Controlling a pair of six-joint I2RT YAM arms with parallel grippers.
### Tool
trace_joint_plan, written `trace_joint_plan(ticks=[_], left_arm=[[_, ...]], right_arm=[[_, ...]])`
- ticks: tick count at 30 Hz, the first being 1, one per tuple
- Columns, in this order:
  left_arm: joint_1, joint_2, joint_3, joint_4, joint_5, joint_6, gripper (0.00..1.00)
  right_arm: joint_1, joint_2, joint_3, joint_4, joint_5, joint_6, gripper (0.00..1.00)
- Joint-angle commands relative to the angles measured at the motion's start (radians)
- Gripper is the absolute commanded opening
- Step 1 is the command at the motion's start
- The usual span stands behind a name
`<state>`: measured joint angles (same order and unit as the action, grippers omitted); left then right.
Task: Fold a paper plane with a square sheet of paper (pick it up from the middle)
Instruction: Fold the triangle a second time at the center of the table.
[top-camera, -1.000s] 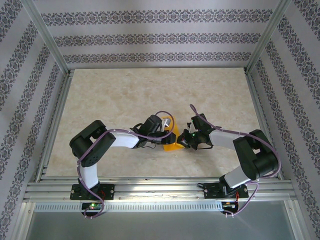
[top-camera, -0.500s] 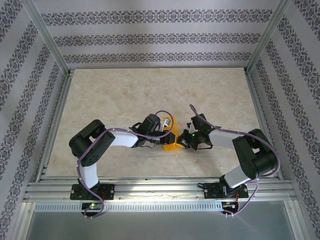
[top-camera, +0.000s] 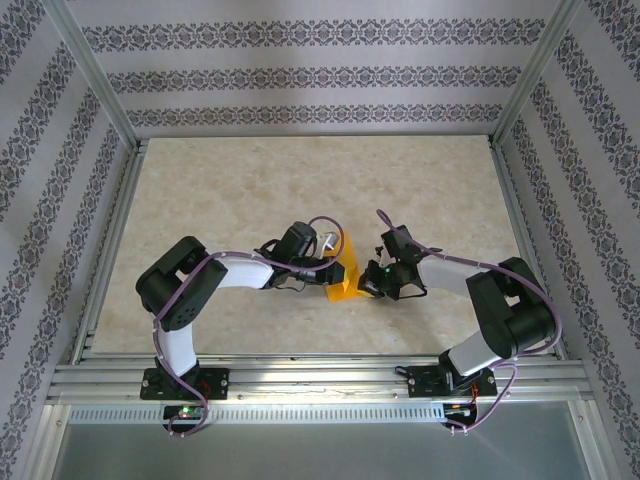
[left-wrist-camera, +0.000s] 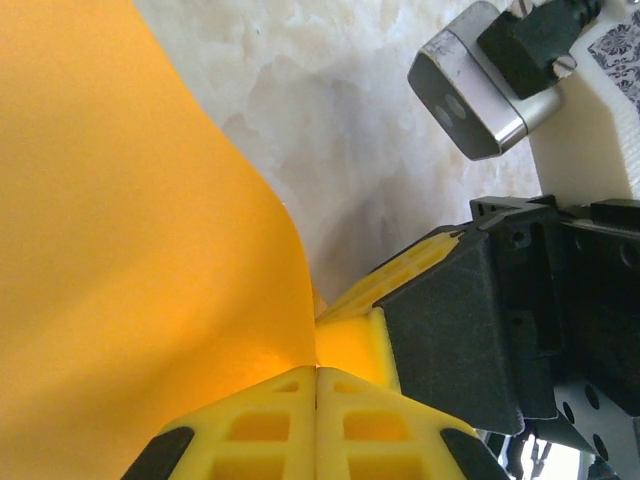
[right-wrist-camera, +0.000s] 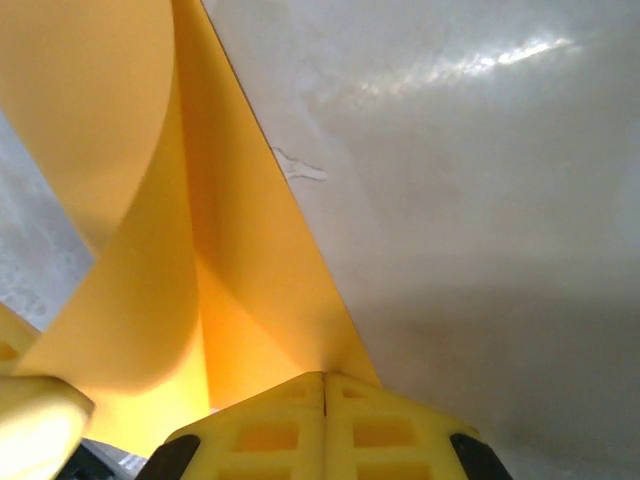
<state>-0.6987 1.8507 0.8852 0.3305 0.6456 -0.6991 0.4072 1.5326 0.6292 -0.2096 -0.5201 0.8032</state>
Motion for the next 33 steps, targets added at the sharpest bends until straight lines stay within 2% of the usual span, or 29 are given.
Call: trace_joint_plan(ticks=[1,13,21,33], left_arm=[[0.023,0.004,0.044,-0.097,0.017,0.093,0.05],[0.044,0.018,0.090,-0.213,-0.013,0.212,0.05],[0.045,0.034,0.168,-0.363,-0.099,0.400,0.06],[0.046,0.076,0.218,-0.432,-0.142,0.456,0.06]], right_arm=[[-0.008,0.006,0.022,-0.095,0.055,-0.056,0.02],[0.002,0.011,0.036,-0.111,0.071,-0.060,0.02],[0.017,0.032,0.048,-0.107,0.071,-0.058,0.02],[0.021,0.032,0.055,-0.122,0.070,-0.066,0.02]])
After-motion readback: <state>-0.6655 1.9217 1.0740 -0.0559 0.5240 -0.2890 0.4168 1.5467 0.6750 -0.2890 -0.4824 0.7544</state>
